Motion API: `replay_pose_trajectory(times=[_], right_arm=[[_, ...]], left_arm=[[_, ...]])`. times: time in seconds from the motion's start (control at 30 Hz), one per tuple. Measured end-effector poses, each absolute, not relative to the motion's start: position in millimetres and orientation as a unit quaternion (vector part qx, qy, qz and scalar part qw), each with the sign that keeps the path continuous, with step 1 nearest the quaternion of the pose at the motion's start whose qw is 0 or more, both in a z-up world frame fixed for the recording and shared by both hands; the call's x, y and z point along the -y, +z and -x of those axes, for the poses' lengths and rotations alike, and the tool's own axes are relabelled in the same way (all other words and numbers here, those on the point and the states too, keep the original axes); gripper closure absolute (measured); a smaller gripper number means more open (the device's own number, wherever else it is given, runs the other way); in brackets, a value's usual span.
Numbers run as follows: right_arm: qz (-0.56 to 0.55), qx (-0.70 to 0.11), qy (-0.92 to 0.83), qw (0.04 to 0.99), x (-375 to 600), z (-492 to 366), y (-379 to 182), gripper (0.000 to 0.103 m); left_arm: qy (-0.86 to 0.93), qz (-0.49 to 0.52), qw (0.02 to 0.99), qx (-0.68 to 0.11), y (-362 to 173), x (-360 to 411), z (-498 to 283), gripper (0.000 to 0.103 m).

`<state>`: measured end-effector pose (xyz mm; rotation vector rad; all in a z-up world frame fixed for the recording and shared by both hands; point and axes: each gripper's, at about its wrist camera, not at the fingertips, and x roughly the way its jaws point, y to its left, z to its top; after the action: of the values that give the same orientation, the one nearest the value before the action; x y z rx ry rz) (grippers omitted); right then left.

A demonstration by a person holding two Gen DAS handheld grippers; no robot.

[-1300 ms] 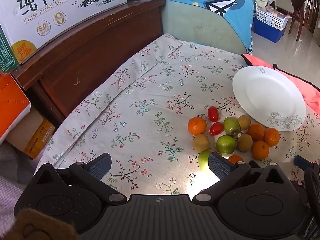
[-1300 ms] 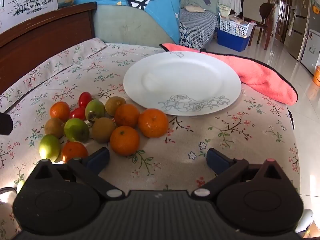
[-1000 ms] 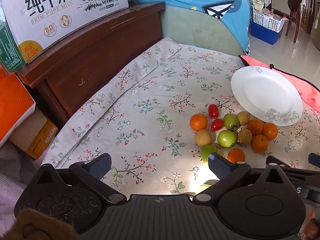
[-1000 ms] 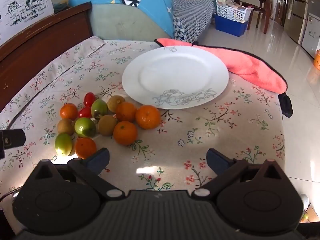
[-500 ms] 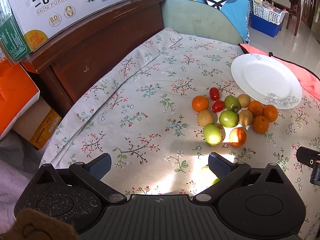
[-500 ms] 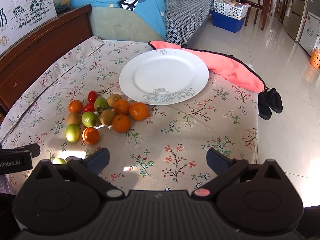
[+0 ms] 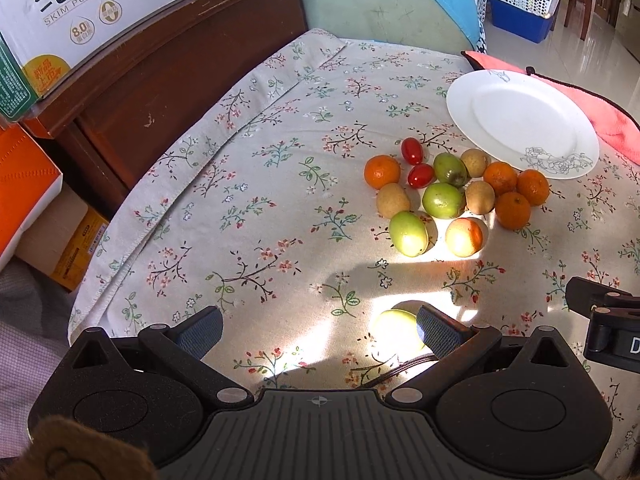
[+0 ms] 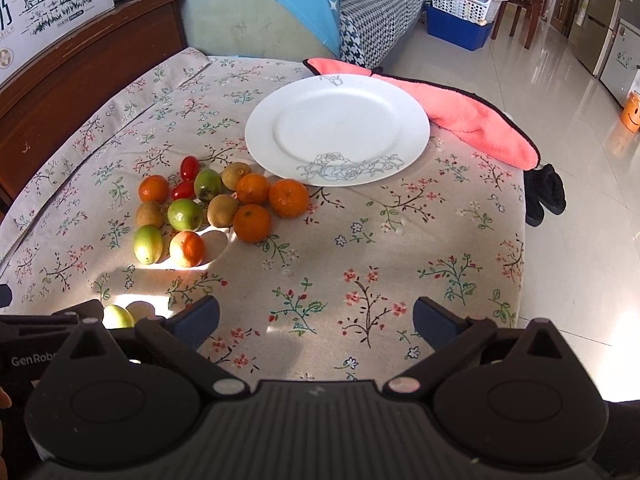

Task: Organize fruits
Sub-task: 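Move both tools over the fruit pile beside the white plate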

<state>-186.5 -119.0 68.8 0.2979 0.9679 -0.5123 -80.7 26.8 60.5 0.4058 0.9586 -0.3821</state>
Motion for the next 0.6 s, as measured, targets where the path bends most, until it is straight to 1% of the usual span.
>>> replay_pose_trajectory(times=[0.6], right_arm=[[-0.112, -0.467, -0.254, 0.84, 111.1, 183.6, 65.5, 0.001]], left_arm=[[-0.192, -0.191, 0.849, -0.454, 59.7, -22.4, 85.4, 0.0]])
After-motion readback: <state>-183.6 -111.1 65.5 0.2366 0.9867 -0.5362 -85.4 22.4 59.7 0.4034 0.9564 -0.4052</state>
